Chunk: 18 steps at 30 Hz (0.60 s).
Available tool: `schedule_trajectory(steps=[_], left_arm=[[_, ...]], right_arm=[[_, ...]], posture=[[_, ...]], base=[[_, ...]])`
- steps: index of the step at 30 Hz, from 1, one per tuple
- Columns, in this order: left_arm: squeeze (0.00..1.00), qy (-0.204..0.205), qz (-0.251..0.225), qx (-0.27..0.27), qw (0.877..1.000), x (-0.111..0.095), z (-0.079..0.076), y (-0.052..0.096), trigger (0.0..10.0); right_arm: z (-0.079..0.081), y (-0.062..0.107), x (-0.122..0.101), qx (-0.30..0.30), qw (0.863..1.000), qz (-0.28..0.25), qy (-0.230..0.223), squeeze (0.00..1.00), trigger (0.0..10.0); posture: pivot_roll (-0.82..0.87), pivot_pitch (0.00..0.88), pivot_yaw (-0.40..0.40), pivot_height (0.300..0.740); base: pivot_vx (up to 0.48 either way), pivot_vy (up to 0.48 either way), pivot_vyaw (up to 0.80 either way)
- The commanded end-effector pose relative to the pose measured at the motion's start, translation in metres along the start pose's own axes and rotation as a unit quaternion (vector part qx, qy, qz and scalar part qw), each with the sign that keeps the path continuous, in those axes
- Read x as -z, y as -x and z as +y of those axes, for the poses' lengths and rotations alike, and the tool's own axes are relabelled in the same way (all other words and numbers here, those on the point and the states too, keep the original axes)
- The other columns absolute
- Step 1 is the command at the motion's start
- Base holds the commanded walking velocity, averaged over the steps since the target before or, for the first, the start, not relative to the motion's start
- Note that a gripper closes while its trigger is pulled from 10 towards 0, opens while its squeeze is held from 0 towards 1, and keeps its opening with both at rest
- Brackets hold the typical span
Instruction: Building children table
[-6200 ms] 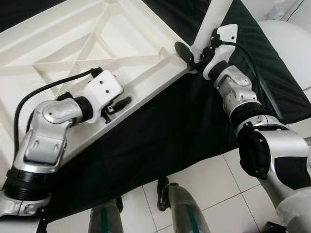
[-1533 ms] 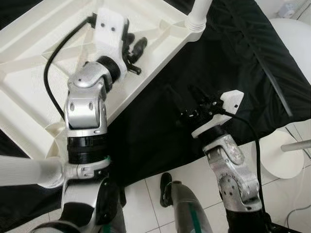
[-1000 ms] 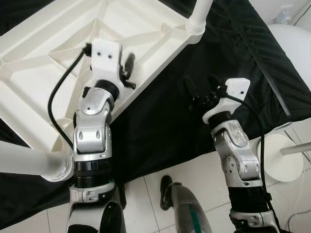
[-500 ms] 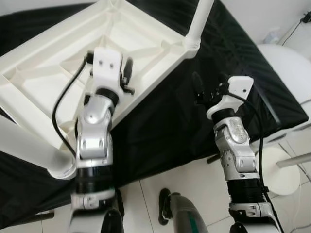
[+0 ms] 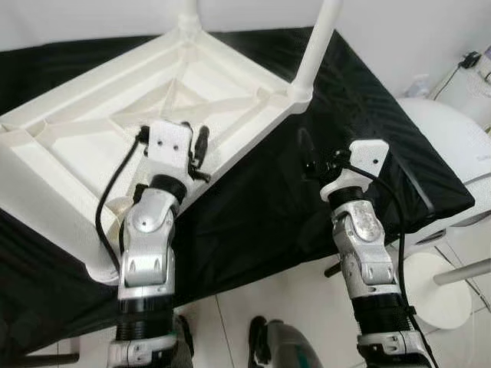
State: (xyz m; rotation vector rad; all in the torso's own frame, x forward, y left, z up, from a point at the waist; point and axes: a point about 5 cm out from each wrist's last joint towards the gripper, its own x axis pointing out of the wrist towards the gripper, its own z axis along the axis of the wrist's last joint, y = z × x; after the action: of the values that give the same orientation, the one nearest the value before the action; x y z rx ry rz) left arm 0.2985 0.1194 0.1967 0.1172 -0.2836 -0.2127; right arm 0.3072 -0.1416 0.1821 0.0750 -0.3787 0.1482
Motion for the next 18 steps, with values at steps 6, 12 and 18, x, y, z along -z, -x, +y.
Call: schedule_trajectory(steps=[6,12,18], left_arm=[[0.00,-0.009,-0.004,-0.001,1.000,0.007,-0.006,0.021,10.0],[0.00,-0.020,-0.016,0.005,1.000,0.008,-0.007,0.036,10.0],[0.00,-0.023,-0.018,-0.003,1.000,0.008,-0.007,0.044,10.0]], right_arm=[[-0.004,0.002,0.007,-0.001,1.000,0.006,0.010,0.00,10.0],[-0.002,0.000,0.012,-0.013,1.000,0.010,0.014,0.00,10.0],[0.003,0.002,0.016,-0.022,1.000,0.014,0.013,0.00,10.0]], posture=[[0.06,0.107,-0.068,0.740],[0.08,0.103,-0.083,0.740],[0.10,0.105,-0.093,0.740]], base=[[0.000,0.000,0.00],[0.000,0.000,0.00],[0.000,0.000,0.00]])
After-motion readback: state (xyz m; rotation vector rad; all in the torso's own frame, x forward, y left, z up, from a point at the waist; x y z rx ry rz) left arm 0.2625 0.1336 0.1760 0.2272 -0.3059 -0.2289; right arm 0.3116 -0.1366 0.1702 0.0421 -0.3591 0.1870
